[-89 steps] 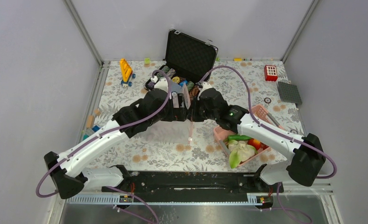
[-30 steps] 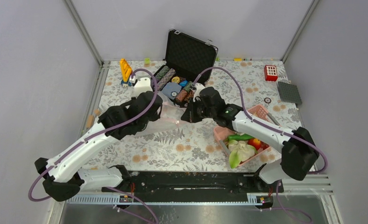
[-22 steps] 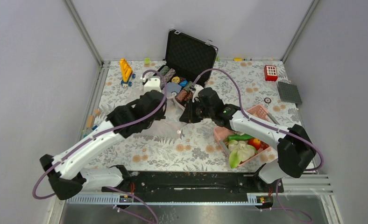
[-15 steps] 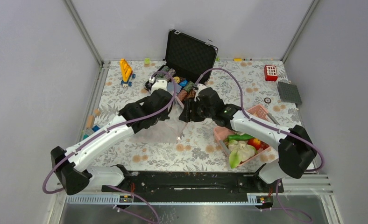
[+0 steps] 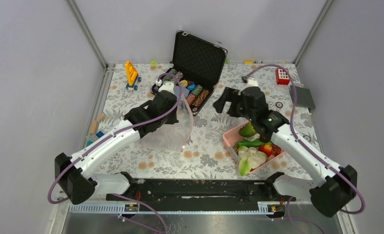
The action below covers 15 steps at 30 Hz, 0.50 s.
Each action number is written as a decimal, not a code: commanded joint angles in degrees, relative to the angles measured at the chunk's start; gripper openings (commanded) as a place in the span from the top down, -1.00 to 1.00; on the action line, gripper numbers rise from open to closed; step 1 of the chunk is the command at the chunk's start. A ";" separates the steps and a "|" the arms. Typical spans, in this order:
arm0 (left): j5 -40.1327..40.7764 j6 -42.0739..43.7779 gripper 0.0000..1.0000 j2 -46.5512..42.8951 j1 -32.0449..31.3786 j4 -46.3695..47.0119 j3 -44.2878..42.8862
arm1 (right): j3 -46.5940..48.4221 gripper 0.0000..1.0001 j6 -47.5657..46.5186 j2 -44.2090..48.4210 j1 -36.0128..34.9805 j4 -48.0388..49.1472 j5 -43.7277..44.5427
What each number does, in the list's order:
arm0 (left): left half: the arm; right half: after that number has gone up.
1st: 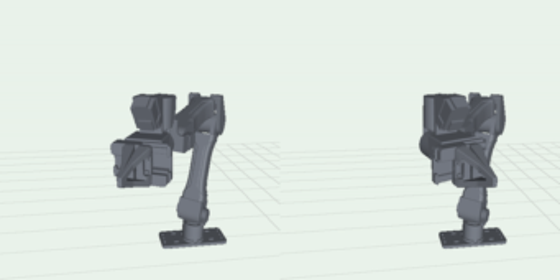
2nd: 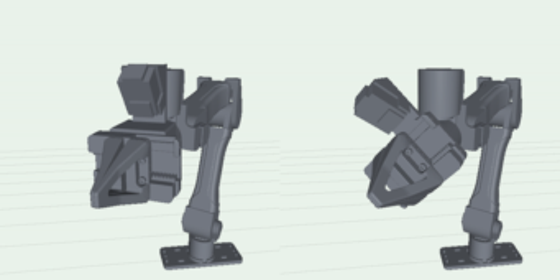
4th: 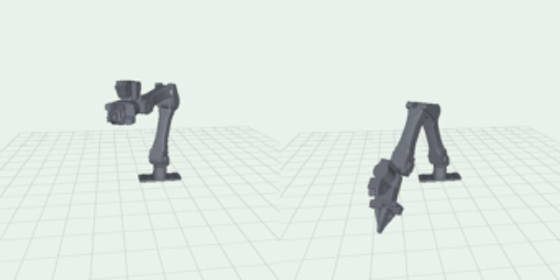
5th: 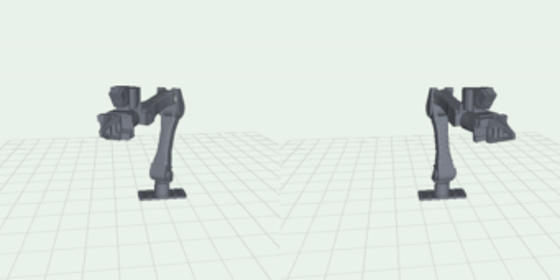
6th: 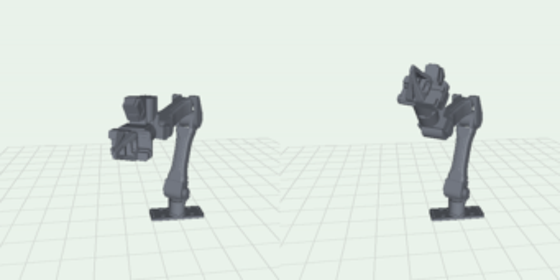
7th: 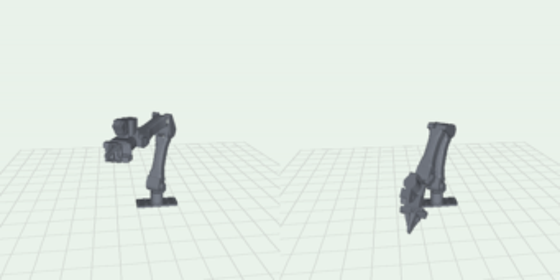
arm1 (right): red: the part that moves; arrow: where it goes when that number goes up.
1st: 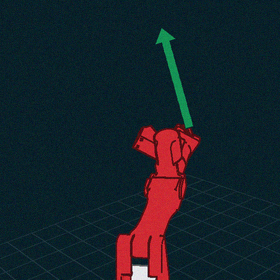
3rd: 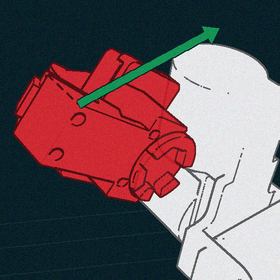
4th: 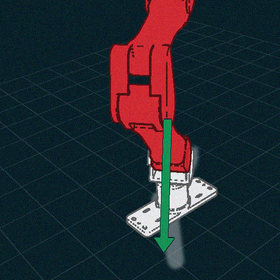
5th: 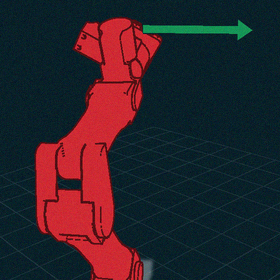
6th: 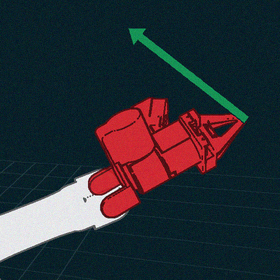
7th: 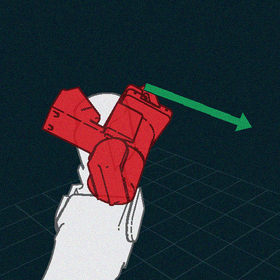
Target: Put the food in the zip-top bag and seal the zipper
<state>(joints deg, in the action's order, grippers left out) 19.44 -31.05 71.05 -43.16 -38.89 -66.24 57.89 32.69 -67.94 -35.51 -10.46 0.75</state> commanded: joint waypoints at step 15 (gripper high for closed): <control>-7.67 2.69 1.00 0.86 3.34 6.78 1.83 | -19.96 -0.99 12.48 15.04 19.42 -15.71 13.90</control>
<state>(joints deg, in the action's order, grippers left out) 13.41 -29.32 72.18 -40.03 -35.35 -64.38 39.44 42.35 -52.56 -16.69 -27.90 12.60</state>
